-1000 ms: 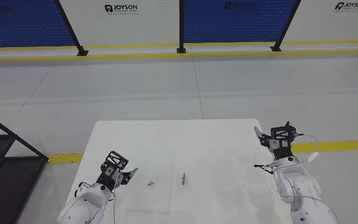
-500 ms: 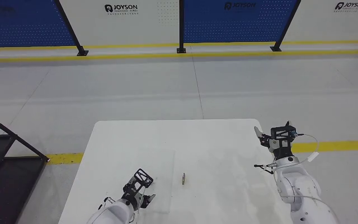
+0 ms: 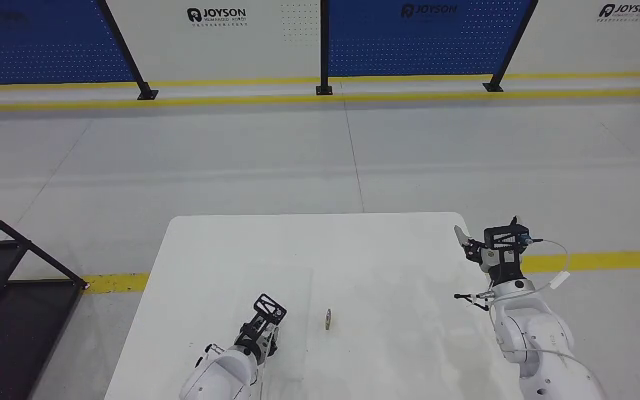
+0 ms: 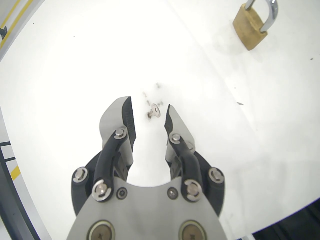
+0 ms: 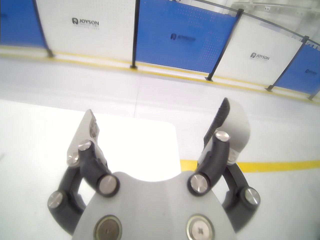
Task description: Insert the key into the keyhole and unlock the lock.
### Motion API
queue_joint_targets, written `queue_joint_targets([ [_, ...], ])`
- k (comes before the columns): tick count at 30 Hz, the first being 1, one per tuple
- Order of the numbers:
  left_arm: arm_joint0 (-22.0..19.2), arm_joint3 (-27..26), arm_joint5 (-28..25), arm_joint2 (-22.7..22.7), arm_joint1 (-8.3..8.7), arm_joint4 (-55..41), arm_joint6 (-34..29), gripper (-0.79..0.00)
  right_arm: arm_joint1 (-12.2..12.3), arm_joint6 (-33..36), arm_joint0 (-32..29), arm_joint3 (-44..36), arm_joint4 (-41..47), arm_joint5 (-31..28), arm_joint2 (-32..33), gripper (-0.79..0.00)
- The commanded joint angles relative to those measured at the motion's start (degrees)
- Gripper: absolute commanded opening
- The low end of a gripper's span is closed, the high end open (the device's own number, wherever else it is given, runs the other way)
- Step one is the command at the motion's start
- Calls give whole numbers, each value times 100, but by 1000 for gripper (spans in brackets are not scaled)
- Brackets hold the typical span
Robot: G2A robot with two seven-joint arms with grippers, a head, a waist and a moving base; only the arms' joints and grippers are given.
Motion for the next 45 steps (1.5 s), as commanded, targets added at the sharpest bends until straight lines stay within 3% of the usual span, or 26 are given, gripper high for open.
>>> queue_joint_targets([
  [1,-58,75,35,47,-11,8,-14,-440,0,0,0,0,0,0,0,0],
  [20,-247,403,178,194,-57,67,24,-517,0,0,0,0,0,0,0,0],
  [30,-354,532,179,218,-75,48,17,-603,0,0,0,0,0,0,0,0],
  [41,-315,488,217,187,-78,60,48,-782,0,0,0,0,0,0,0,0],
  [45,-235,410,215,130,-69,39,99,-785,0,0,0,0,0,0,0,0],
])
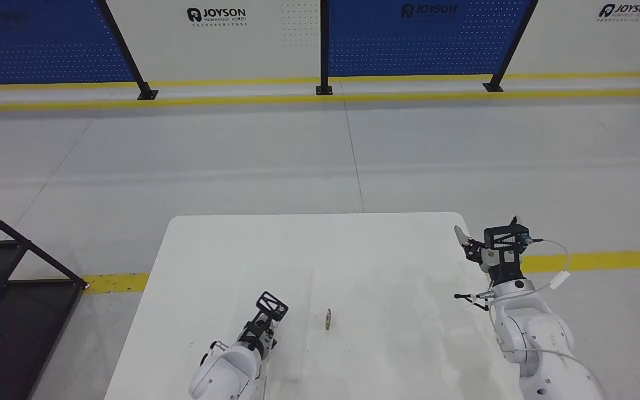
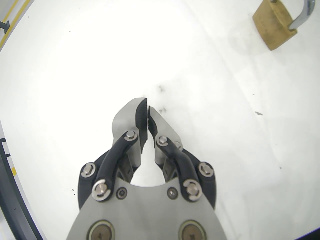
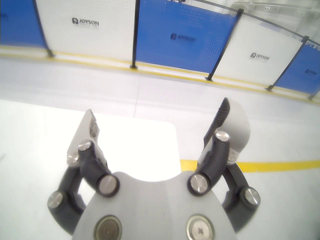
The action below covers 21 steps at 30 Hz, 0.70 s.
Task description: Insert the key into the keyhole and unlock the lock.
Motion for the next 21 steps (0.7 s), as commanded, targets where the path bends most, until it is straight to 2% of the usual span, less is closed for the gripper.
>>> queue_joint_targets([
  [1,55,-53,0,-41,7,-19,46,-785,0,0,0,0,0,0,0,0],
  [12,400,-343,-145,-404,55,-454,540,-785,0,0,0,0,0,0,0,0],
  [16,587,-584,-468,-722,91,-1004,1243,-785,0,0,0,0,0,0,0,0],
  [21,973,-717,-1421,-1375,180,-1843,2725,-785,0,0,0,0,0,0,0,0],
])
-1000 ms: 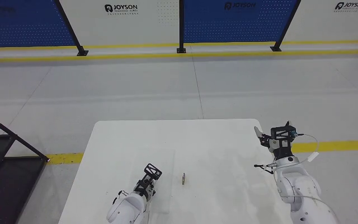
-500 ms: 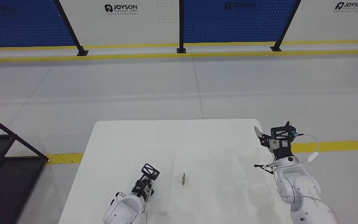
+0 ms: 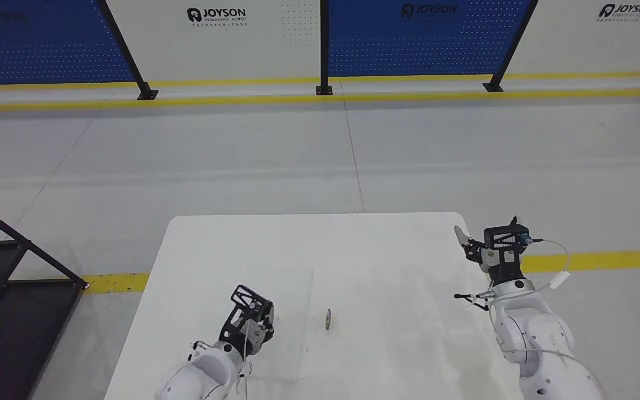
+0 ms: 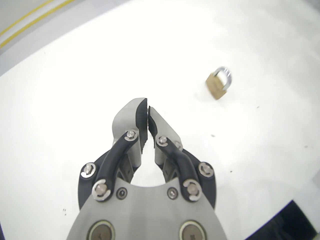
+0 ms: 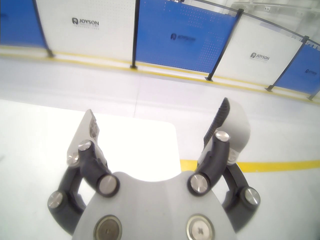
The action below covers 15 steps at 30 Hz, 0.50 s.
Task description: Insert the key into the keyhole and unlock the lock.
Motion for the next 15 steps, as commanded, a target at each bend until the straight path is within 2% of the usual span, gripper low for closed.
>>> queue_joint_targets([
  [1,128,53,-473,-295,35,-355,724,-785,0,0,0,0,0,0,0,0],
  [7,64,539,-1969,-801,113,-1122,2290,-785,0,0,0,0,0,0,0,0],
  [11,-177,905,-2749,-874,142,-1445,2783,-785,0,0,0,0,0,0,0,0],
  [15,-412,1210,-3287,-887,165,-1513,3071,-785,0,13,-20,-1,-100,2,-28,0],
])
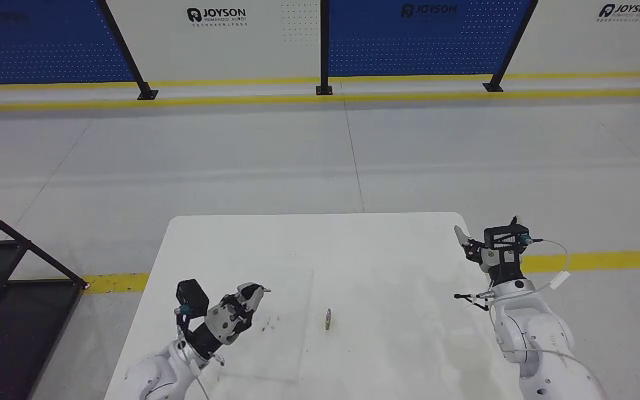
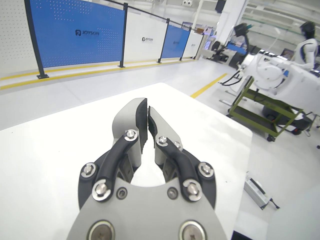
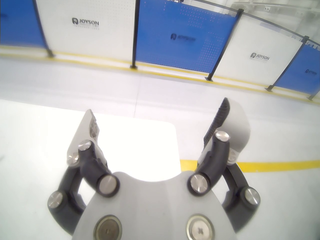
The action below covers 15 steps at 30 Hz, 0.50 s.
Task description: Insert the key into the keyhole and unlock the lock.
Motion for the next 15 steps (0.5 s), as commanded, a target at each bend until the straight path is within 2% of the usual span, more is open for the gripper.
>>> queue_joint_targets([
  [1,-94,131,-165,-11,9,4,66,-785,-4,48,-54,-32,-224,53,-76,0],
  [4,-94,131,-165,-11,9,4,66,-785,-36,126,-307,-247,-946,401,-474,0],
  [9,-94,131,-165,-11,9,4,66,-785,-111,141,-846,-560,-2191,716,-1581,0],
  [15,-94,131,-165,-11,9,4,66,-785,-218,177,-1137,-412,-3056,635,-2919,0],
])
